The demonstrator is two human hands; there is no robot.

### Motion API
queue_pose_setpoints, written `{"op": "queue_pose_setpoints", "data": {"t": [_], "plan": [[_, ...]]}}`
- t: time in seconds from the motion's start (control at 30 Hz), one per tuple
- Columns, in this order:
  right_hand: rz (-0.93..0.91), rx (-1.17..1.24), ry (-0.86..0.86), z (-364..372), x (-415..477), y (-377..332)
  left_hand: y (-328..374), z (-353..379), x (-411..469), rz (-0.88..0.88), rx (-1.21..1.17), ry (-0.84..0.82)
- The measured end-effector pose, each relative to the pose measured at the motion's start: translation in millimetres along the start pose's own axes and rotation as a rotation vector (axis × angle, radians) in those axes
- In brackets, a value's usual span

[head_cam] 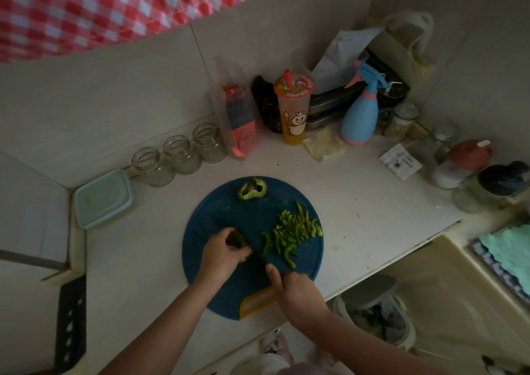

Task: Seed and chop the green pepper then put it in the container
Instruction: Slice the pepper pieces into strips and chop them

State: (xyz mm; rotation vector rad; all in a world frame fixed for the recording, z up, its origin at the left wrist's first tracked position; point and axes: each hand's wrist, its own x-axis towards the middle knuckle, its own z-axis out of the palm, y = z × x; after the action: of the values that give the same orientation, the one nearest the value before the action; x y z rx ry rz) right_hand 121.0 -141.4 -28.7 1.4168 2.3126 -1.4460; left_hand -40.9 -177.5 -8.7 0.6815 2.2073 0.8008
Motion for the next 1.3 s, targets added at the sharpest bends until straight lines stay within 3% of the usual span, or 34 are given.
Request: {"op": "queue_pose_setpoints", "data": {"t": [0.7,1.3], "plan": [[-0.101,-0.215,-0.011,-3,-5,-3,0,8,-3,-0.016,0.173,0.061],[0.011,-0.244,-0.036,5,10,-16,0,6,8,-0.034,0.162,0.034]]}}
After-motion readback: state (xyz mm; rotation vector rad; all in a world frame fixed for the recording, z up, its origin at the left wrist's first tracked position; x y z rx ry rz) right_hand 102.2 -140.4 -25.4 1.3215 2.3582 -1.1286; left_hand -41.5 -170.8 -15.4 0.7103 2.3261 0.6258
